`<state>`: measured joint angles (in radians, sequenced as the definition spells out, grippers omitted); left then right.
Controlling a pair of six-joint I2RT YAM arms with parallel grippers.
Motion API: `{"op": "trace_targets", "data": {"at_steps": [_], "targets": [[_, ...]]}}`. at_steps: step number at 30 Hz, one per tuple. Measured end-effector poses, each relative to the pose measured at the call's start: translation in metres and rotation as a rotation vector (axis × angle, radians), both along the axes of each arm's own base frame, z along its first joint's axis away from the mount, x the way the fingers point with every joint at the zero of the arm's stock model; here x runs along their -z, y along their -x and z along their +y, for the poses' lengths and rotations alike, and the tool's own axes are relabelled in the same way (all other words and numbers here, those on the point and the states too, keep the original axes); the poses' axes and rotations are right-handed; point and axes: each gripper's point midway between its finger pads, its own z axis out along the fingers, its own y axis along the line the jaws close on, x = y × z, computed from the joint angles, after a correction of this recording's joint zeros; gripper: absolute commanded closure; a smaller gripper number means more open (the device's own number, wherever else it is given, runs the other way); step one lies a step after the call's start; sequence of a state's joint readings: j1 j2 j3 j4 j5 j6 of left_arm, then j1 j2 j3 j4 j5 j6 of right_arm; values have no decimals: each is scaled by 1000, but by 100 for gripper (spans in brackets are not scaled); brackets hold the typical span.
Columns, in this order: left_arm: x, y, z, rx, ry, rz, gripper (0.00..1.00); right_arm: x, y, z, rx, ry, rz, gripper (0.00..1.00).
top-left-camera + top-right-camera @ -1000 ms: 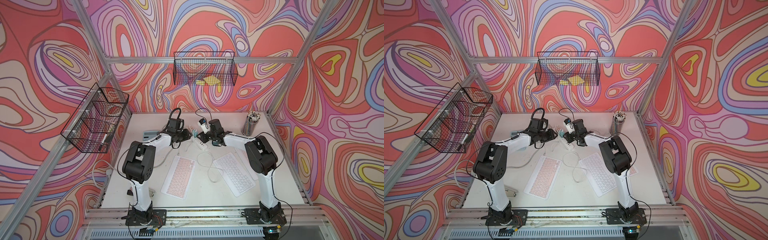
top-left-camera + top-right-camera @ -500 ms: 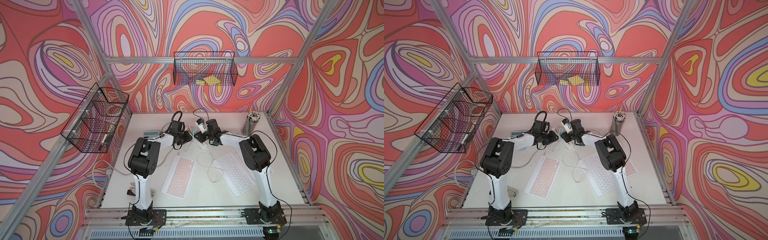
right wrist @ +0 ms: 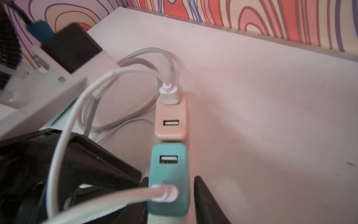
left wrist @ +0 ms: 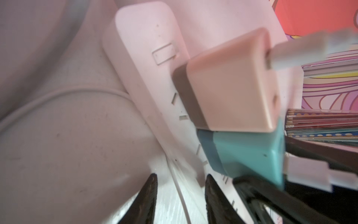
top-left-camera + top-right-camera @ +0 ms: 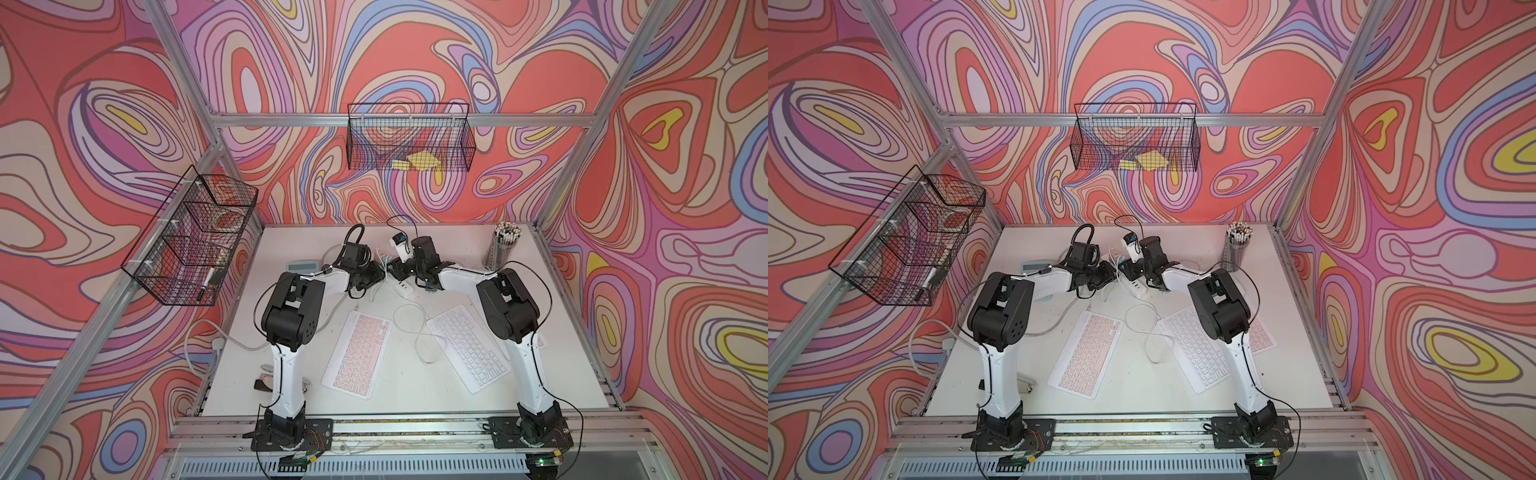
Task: Unplug the wireless keyboard
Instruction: Remove the plug from the socket.
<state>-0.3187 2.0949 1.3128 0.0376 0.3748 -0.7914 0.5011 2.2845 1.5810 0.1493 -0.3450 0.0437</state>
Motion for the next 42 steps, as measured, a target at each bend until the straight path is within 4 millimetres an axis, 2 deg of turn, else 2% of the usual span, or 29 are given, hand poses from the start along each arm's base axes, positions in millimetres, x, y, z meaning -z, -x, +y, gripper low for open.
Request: {"op": "trace_targets", "data": {"at_steps": [9,17,20,24,29,36,42], "targets": [[-1,-3,0,-18,7,-6,59,-6,-3,2,4,-15,-10,63],[-1,-5,3,-38,26,-3,59,10,-2,2,5,13,28,62],[-2,-6,3,-43,33,-3,59,17,-2,2,7,22,40,66],[-3,-8,4,-45,40,-8,59,17,-3,2,12,22,38,72],[-3,-9,7,-58,43,-6,58,17,-3,2,12,20,38,69],[-2,-17,13,-91,51,-4,58,17,-3,2,6,22,30,72],[0,-26,7,-90,83,-12,61,17,-3,2,5,27,24,72]]}}
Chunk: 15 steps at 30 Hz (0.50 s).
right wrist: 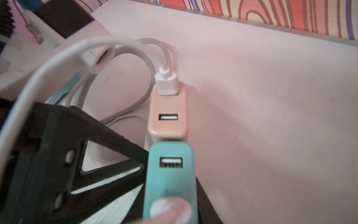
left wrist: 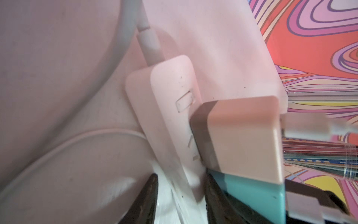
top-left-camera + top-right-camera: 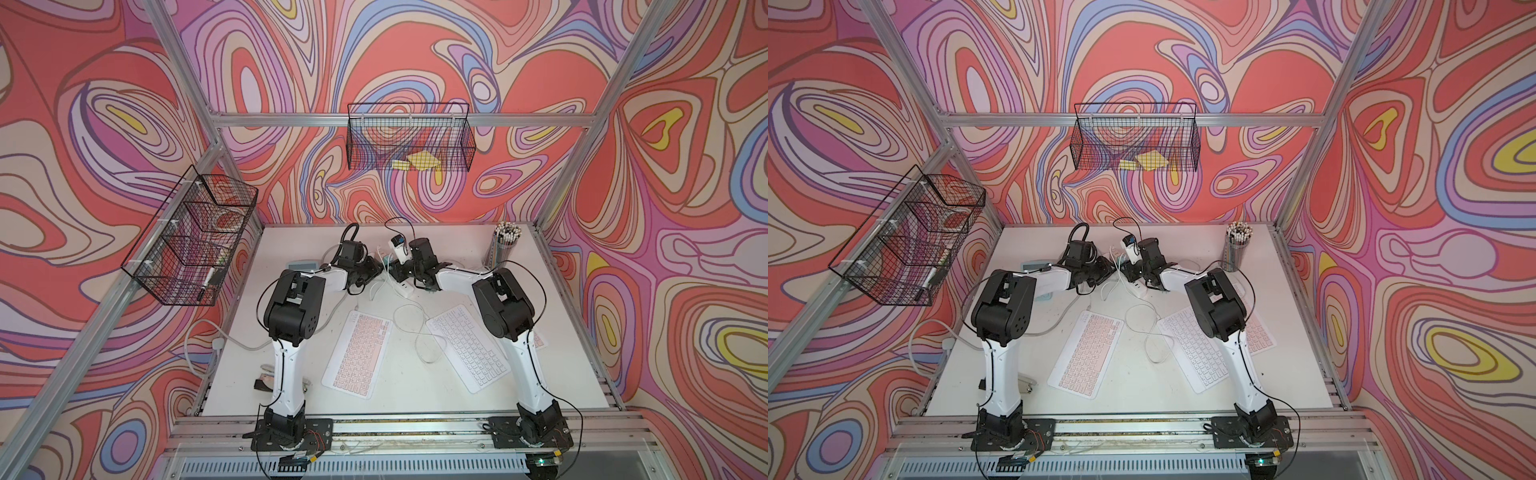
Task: Unplug the wireless keyboard
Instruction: Remove the plug from the socket.
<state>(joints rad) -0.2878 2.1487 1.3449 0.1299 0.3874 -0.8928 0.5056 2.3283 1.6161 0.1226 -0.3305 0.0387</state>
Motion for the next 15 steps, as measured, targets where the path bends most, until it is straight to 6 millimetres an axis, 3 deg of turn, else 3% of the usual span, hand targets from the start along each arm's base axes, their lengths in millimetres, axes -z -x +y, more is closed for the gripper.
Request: {"op": "trace_targets", "data": {"at_steps": [6,15], "targets": [[1,0,-2,13,25,5,65,0,1,3,16,9,-17,77],[3,3,5,8,11,10,66,0,3,16,27,178,-157,81]]}}
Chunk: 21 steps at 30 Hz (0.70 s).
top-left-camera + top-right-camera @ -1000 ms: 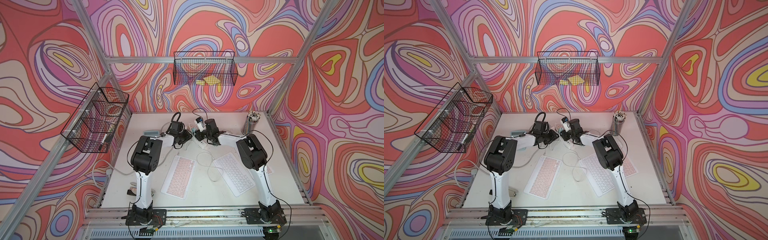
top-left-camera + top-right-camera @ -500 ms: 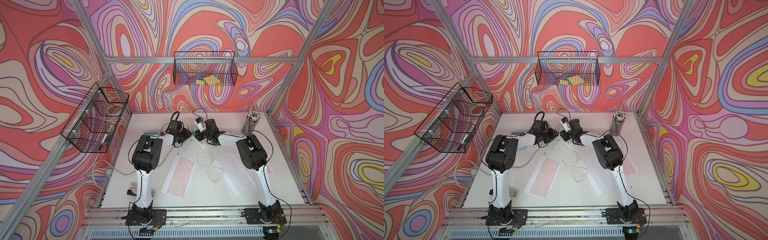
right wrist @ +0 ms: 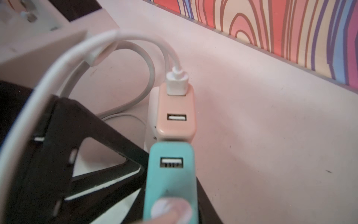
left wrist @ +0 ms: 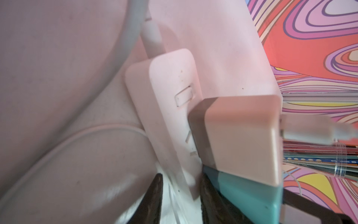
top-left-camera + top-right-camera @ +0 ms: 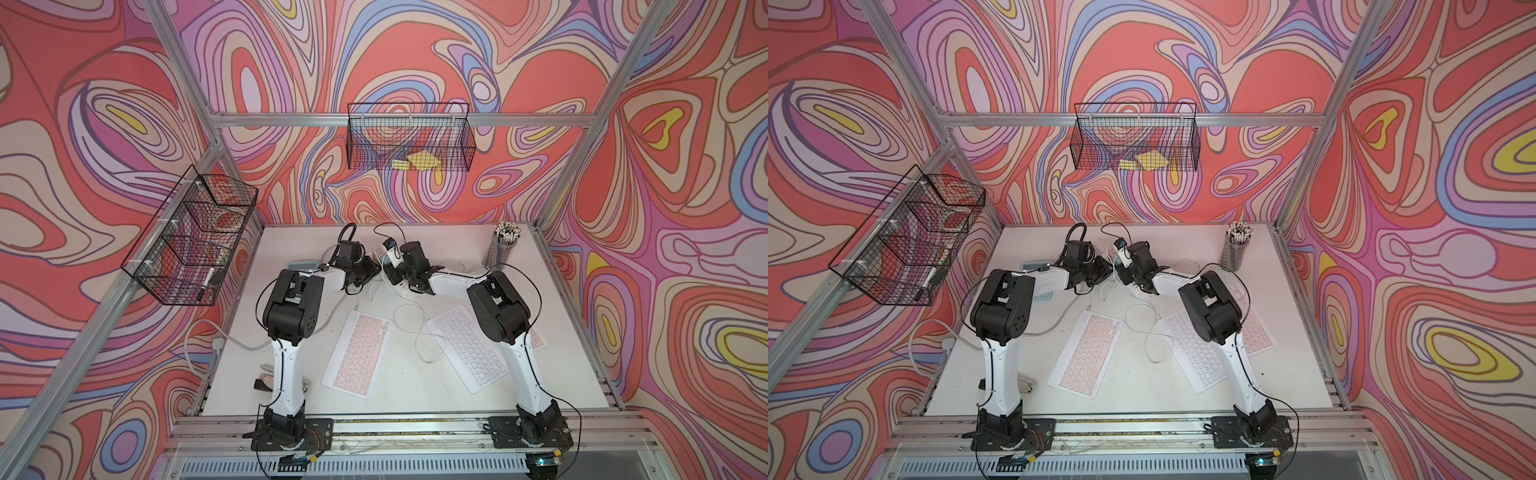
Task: Unplug the wireless keyboard
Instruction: Remove the plug from the socket.
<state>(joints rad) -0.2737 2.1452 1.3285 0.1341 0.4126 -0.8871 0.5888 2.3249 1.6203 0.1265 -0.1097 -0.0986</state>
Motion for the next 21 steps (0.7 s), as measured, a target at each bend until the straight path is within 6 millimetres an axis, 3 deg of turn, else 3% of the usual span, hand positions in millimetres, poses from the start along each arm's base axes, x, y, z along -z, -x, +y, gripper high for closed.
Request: {"op": "trace_targets", "data": {"at_steps": [6,14,21], "targets": [[0,1,1,-3,0,-9,67,-2,0,0,16,-27,34,83],[2,3,-2,6,27,-34,66,-4,1,-8,14,-279,215,85],[2,3,-5,-4,41,-31,66,-2,2,-9,22,-284,233,86]]}}
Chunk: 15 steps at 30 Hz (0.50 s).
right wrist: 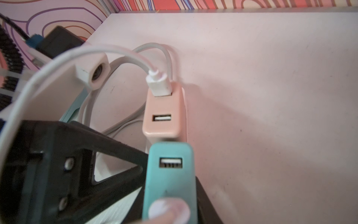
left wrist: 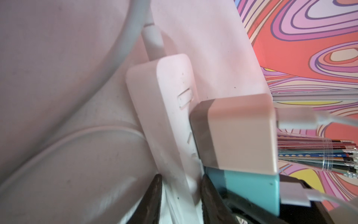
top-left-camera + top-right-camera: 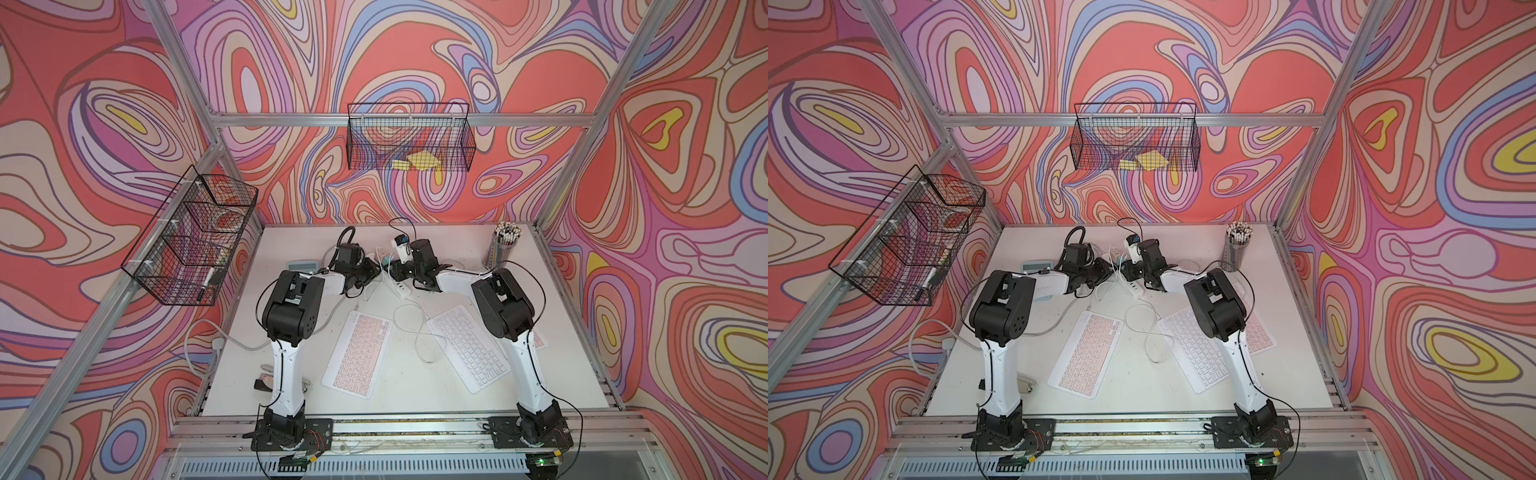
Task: Unplug the wireless keyboard
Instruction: Remove the plug from the socket.
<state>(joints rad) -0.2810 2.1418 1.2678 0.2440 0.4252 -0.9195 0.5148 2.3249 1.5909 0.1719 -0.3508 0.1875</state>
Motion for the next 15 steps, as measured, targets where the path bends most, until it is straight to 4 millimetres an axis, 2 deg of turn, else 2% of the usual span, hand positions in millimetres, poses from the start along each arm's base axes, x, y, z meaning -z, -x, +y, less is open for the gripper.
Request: {"op": "trace_targets", "data": {"at_steps": [15], "targets": [[2,1,2,-5,-16,22,67,1,5,9,33,354,-197,88]]}}
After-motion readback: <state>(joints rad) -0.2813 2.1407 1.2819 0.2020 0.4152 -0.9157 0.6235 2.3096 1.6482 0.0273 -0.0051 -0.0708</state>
